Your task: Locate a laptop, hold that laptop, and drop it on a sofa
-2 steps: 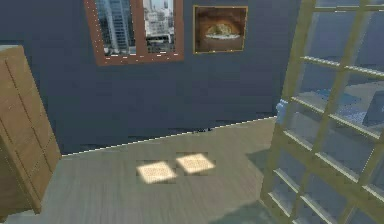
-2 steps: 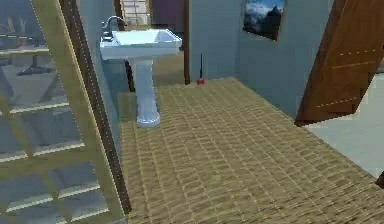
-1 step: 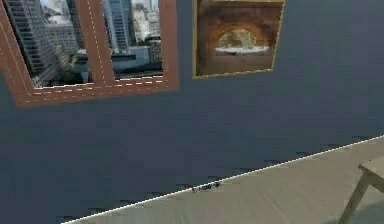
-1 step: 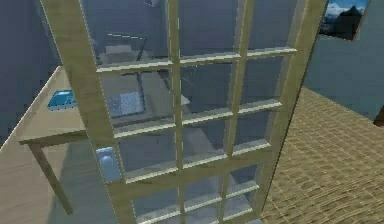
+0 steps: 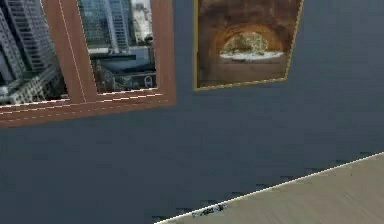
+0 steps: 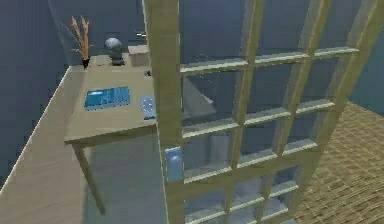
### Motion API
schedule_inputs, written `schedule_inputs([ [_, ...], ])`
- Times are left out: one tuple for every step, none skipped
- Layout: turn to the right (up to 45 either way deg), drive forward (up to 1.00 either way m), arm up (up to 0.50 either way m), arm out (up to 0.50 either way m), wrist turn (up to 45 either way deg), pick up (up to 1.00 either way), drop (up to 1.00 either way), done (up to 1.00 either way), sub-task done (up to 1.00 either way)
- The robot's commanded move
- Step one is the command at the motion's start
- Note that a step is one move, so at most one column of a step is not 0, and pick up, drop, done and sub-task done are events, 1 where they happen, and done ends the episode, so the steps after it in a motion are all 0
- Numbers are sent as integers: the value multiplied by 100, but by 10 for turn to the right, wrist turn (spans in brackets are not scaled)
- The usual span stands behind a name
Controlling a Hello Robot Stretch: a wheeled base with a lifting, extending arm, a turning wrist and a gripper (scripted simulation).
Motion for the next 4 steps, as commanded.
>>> schedule_inputs([
  [450, 0, 0, 0, 0, 0, 0, 0, 0],
  [90, 0, 0, 0, 0, 0, 0, 0, 0],
  [0, 75, 0, 0, 0, 0, 0, 0, 0],
  [-270, 0, 0, 0, 0, 0, 0, 0, 0],
])
